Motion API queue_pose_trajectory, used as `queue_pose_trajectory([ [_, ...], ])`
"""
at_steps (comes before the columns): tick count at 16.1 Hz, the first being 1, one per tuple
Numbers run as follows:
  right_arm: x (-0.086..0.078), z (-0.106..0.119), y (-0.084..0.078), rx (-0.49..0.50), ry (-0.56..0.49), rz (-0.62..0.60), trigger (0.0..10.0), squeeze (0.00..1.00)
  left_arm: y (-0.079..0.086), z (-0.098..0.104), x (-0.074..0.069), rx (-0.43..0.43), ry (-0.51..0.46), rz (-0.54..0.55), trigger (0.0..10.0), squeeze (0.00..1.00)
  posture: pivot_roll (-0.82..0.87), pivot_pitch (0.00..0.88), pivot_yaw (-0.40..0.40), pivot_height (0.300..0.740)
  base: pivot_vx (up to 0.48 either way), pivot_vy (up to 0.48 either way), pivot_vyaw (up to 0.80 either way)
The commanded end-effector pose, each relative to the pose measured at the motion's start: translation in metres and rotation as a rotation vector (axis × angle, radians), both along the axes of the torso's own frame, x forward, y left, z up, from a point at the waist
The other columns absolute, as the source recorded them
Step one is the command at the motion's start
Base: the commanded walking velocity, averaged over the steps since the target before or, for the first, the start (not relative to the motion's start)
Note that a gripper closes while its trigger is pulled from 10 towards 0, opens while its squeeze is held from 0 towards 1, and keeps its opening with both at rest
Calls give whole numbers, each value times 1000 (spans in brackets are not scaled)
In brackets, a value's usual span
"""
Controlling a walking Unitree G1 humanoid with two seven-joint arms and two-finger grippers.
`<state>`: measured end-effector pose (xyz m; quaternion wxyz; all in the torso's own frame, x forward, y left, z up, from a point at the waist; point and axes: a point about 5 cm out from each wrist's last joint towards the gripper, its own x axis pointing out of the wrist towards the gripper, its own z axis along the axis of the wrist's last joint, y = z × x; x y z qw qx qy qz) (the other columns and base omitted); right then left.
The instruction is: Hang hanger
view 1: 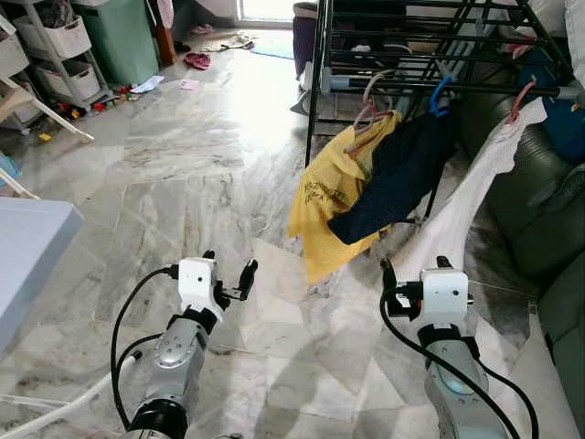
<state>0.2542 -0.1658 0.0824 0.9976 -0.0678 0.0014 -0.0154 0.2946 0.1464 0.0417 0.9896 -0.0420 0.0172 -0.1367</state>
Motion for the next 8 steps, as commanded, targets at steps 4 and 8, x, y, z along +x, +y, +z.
queue_pose_trajectory([
  [4,0,-1,-2,-3,10,-8,10000,0,1,4,2,13,-17,1,10000,0,-192,86,12,740,0,0,0],
  [8,0,-1,-2,-3,10,-8,10000,0,1,4,2,13,-17,1,10000,0,-192,86,12,740,0,0,0],
])
